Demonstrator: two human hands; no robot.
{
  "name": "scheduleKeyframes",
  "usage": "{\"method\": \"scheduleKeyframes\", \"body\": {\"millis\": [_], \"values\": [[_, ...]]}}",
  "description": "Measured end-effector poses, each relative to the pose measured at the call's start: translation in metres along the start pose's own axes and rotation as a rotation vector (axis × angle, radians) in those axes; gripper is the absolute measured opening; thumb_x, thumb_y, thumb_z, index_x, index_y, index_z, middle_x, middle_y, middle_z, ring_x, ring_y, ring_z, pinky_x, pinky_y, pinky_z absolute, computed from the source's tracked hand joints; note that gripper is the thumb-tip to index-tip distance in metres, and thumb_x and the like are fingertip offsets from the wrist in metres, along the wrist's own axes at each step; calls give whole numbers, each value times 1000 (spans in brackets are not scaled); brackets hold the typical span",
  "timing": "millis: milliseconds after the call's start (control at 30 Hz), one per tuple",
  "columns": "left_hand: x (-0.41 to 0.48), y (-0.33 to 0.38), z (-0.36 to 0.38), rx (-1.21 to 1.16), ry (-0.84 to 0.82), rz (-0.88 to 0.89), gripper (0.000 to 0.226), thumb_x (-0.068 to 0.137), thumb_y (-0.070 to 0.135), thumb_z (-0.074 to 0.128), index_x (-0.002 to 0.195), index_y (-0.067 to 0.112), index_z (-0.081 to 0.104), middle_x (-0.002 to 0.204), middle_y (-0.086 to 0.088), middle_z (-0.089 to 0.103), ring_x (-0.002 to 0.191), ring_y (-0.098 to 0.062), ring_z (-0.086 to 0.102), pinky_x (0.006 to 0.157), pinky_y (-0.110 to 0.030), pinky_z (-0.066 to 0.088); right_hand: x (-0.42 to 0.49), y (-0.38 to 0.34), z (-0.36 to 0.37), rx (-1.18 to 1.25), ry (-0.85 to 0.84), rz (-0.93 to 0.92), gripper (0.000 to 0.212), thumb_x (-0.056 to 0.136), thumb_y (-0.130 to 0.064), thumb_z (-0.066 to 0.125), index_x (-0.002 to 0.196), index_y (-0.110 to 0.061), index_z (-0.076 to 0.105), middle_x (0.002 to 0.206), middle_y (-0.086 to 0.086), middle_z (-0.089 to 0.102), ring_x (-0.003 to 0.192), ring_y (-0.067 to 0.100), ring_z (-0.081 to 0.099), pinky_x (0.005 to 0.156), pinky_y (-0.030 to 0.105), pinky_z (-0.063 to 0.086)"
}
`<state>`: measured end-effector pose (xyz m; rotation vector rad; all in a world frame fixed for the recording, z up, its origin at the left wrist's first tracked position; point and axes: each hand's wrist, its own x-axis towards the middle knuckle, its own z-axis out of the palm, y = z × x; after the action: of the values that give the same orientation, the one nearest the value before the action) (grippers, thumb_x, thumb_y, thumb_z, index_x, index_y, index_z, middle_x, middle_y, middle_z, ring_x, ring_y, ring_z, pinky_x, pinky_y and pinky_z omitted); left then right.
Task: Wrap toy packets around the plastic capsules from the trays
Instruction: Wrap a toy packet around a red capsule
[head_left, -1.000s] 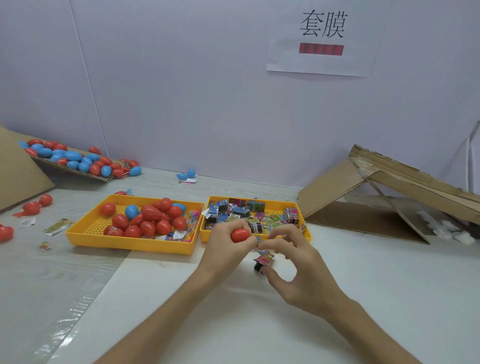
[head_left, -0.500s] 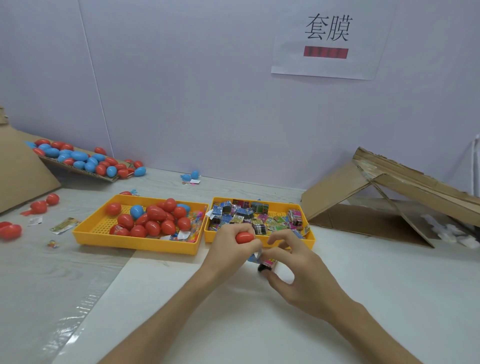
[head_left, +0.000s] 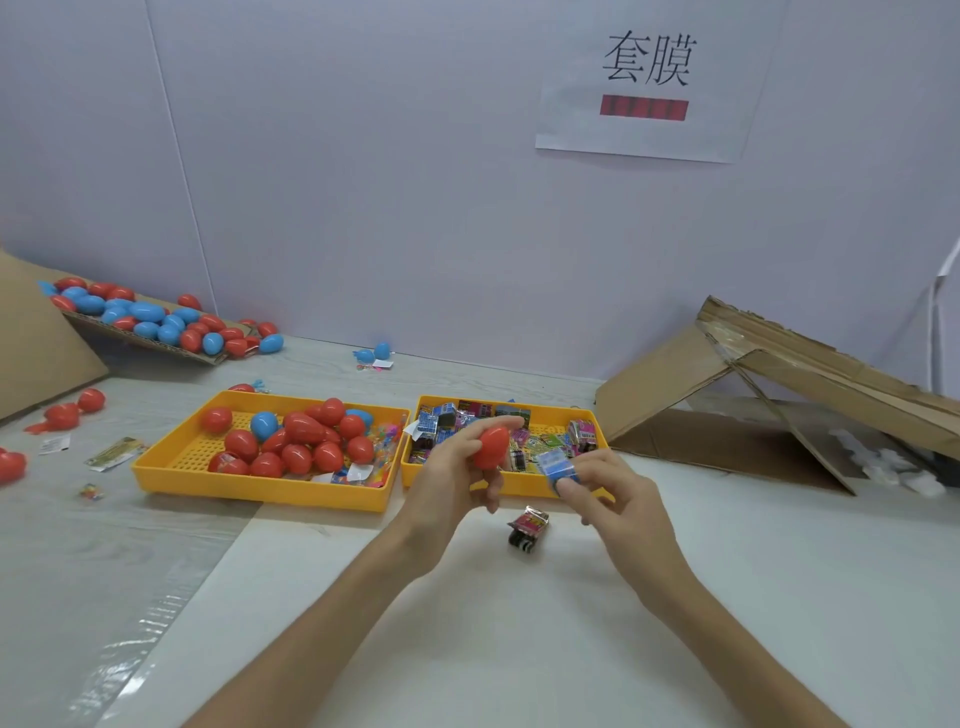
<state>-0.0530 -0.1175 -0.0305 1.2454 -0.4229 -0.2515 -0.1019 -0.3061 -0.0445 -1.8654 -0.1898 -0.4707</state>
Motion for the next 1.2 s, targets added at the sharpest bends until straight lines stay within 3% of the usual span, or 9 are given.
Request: {"method": "scheduleKeyframes", "body": {"millis": [100,200,333,433,567,833,1033,1200], "values": [[-1,0,1,37,-16,-15,41,104,6,36,129,19,65,92,-8,59,69,-17,54,65,-30,48,3,-1,-6,188,10,83,13,90,-8,66,79,-5,71,87,9,56,68,18,48,60,25,41],[-2,-4,2,107,-58,16,37,101,5,52,134,18,62,102,-9,63,79,-17,63,74,-29,55,3,-2,-8,277,-12,127,26,83,-27,67,83,-1,69,74,8,51,64,18,45,62,28,40],[-4,-5,1,157,-51,49,31,94,5,66,124,10,61,105,-12,70,85,-21,70,78,-30,57,3,-1,-7,294,-23,126,35,78,-36,69,86,-2,70,69,12,51,63,18,46,62,29,40],[-3,-4,1,95,-58,-2,21,98,5,59,118,0,60,94,-9,72,81,-22,69,76,-30,57,3,0,-6,289,-24,114,33,77,-39,70,86,-7,72,68,12,53,63,18,47,61,29,42],[-3,-5,2,79,-94,-34,19,103,10,51,115,9,65,84,-10,73,76,-23,66,75,-29,57,3,1,-7,287,-44,96,31,78,-36,70,83,-6,70,70,14,53,63,19,47,60,29,42],[-3,-8,4,68,-142,-31,24,97,26,56,116,18,68,83,-9,69,76,-24,62,70,-30,55,2,0,-7,244,-133,45,19,86,-29,75,85,-10,73,66,6,56,61,14,50,58,22,45],[-3,-8,1,72,-141,-7,25,104,14,47,122,8,64,83,-14,64,77,-29,57,72,-33,54,4,4,-9,241,-71,64,16,93,-19,67,81,-8,70,69,14,57,62,19,49,60,28,43],[-4,-8,2,81,-158,2,23,104,13,47,118,10,65,88,-16,61,73,-23,61,70,-31,55,4,3,-9,264,-108,69,20,87,-28,74,83,-9,72,70,13,58,62,18,50,60,26,44]]}}
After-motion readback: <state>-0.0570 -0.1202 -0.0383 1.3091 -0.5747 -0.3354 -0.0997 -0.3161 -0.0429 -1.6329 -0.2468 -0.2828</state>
